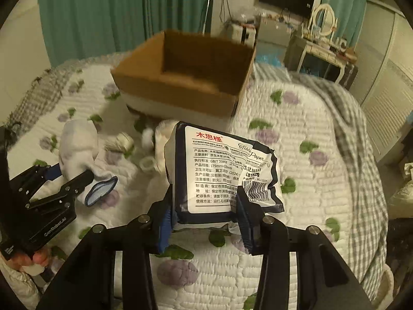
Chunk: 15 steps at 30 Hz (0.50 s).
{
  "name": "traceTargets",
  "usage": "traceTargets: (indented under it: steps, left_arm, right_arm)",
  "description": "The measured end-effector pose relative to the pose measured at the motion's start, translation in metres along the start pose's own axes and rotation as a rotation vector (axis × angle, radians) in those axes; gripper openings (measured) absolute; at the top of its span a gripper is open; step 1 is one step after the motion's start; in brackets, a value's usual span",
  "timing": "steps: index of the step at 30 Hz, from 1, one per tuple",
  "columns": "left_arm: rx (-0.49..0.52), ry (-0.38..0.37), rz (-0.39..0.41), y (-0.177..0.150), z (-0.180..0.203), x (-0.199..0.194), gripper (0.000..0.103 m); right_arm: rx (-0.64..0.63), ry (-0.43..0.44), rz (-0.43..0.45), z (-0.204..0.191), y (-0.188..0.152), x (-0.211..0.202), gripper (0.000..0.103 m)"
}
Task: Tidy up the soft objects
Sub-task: 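Carry the tissue pack into the box with the right tool while the left tool drops the sock in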
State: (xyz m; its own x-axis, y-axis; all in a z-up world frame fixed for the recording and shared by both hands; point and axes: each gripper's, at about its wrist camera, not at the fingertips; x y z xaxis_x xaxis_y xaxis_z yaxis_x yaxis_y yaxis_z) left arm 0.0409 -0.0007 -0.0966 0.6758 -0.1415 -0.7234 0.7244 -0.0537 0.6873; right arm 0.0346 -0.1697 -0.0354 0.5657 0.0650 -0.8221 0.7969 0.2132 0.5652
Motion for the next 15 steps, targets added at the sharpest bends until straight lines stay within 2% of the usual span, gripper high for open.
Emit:
traceTargets:
  steps: [8, 13, 15]
  left_arm:
    - [0.084, 0.020, 0.157, 0.053, 0.020, -0.064, 0.045]
    - [0.078, -0.021, 0.212, 0.100, 0.019, -0.071, 0.045]
    - [0.090, -0.014, 0.235, 0.121, 0.020, -0.066, 0.045]
  right_arm:
    - [-0.062, 0.014, 0.185, -0.005, 0.051, -0.061, 0.043]
    - [-0.111, 0.007, 0.280, -0.010, 0.101, -0.079, 0.043]
    - [-0.116, 0.012, 0.310, -0.011, 0.125, -0.076, 0.043]
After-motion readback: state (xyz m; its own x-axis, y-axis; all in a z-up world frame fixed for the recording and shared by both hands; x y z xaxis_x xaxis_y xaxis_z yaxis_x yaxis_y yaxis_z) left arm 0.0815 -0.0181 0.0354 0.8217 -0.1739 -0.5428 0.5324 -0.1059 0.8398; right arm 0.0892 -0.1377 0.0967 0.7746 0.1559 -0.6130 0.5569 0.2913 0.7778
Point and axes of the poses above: each gripper's, at about its wrist camera, not at the fingertips, and x roughly the way its jaws point, z to its right, y to its top, and after that the axes turned 5 degrees about -z, right-handed
